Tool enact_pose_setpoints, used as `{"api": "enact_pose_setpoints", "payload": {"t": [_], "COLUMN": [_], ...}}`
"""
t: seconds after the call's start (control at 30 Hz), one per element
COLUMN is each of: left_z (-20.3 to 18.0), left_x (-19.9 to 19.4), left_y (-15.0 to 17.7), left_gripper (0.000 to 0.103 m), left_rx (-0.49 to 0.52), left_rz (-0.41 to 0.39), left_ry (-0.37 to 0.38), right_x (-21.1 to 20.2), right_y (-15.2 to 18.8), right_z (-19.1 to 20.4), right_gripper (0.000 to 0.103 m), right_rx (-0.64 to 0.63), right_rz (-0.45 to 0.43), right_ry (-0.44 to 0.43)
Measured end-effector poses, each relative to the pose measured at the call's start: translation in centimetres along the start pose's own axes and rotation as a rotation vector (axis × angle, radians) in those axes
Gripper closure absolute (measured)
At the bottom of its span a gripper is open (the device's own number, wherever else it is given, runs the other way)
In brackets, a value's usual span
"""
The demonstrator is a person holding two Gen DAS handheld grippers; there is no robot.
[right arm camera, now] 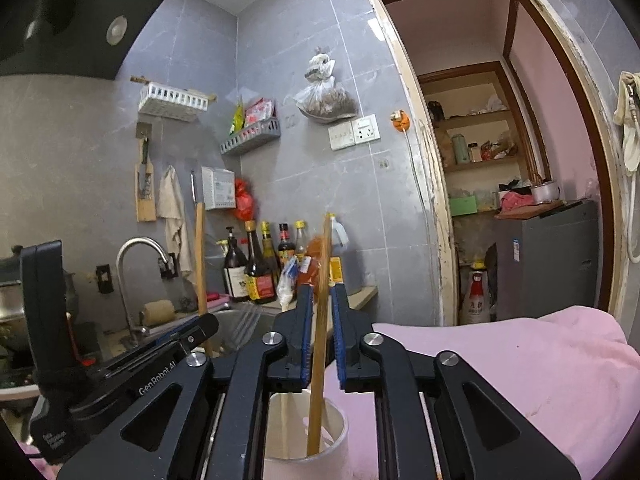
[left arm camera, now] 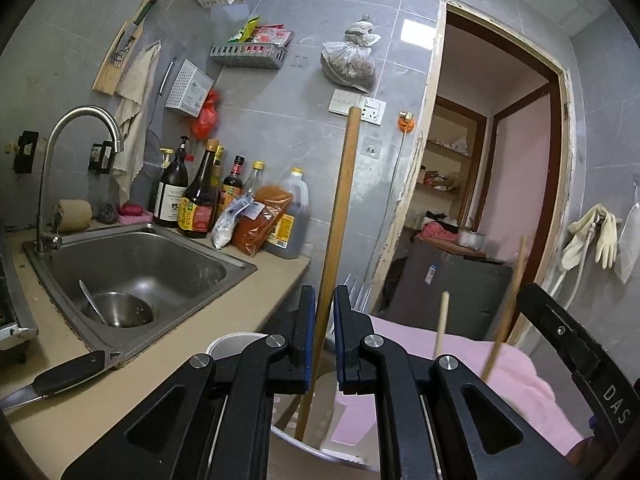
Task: Organize utensils
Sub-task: 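Open both grippers to drop the chopsticks into the basket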
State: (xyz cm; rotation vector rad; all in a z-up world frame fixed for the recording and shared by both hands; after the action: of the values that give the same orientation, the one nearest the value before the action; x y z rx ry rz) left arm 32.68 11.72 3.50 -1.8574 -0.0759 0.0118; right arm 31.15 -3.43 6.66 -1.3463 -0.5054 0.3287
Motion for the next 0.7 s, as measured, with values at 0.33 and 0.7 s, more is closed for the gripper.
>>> {"api": "enact_pose_setpoints", "payload": {"t": [0.33,0.7], "left_z": [-3.5,-11.0], "left_x": [-1.9,-4.5], "left_y": [-2.4,-3.3], "left_gripper": [0.085,0.047], "left_rx": [0.003,0.028], "left_rz": [-0.027,-0.04], "left_ry": [0.09,0.26], "right_x": [-2.5,-8.2], "right_y": [-4.4,-9.0], "right_z": [-1.9,-8.0], "right_gripper": [0.066,0.021], "right_rx": [-0.031,-0.137], "right_rz": [-0.095,-0.16], "right_ry": [0.036,0.18]}}
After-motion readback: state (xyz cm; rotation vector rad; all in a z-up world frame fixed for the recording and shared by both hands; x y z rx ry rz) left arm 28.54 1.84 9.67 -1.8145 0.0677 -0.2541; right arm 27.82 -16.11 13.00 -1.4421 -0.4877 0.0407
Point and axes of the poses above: each gripper's, at about its wrist camera, not at the fingertips, and x roughly the way its jaws point, z to its left, y to its underside, the point moved 10 cm from there along x, roughly the way its jaws point, and after that the axes turned 10 degrees about -z, right-handed, at the moved point
